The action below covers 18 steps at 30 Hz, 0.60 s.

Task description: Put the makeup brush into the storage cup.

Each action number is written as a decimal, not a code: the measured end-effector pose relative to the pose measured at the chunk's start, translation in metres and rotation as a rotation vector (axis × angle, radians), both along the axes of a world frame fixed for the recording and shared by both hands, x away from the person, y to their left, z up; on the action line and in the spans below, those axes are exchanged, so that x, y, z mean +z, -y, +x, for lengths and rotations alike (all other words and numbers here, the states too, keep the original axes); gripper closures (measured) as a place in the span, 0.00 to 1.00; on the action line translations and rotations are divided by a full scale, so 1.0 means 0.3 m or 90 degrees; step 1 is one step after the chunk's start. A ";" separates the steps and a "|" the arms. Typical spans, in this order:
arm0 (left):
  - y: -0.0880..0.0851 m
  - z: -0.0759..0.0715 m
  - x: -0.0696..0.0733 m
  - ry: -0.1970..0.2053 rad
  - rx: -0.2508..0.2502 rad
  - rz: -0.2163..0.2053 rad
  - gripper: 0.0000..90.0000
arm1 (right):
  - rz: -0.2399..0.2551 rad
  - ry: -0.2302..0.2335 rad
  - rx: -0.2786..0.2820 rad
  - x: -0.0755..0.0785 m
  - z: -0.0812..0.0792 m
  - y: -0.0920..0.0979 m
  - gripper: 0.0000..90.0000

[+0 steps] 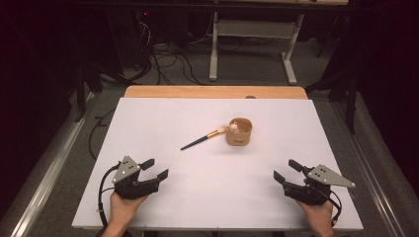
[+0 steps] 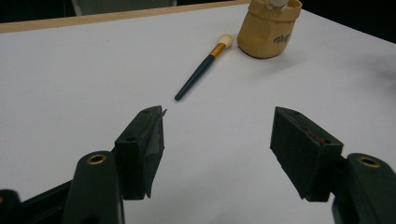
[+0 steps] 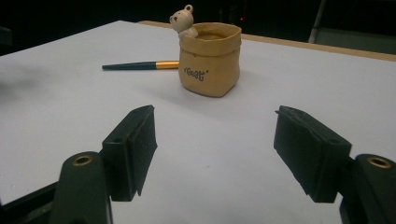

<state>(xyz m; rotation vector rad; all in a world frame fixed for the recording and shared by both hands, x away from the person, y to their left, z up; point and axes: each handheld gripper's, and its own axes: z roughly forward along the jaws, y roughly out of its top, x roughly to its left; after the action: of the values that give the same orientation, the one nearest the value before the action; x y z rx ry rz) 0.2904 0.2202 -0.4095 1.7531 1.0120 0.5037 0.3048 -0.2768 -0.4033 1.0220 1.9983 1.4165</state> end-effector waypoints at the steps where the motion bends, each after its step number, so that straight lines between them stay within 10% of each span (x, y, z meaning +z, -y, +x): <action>1: 0.000 -0.001 0.000 0.000 -0.001 0.000 0.40 | 0.001 -0.001 -0.001 0.000 -0.002 0.000 0.35; 18: -0.012 -0.002 0.005 -0.008 -0.006 -0.001 0.40 | -0.002 -0.001 -0.001 0.000 -0.002 -0.001 0.35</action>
<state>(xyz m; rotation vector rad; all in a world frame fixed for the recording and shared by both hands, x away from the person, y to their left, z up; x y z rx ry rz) 0.2899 0.2238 -0.4078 1.7607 1.0128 0.4864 0.3043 -0.2766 -0.4033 1.0234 1.9991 1.4120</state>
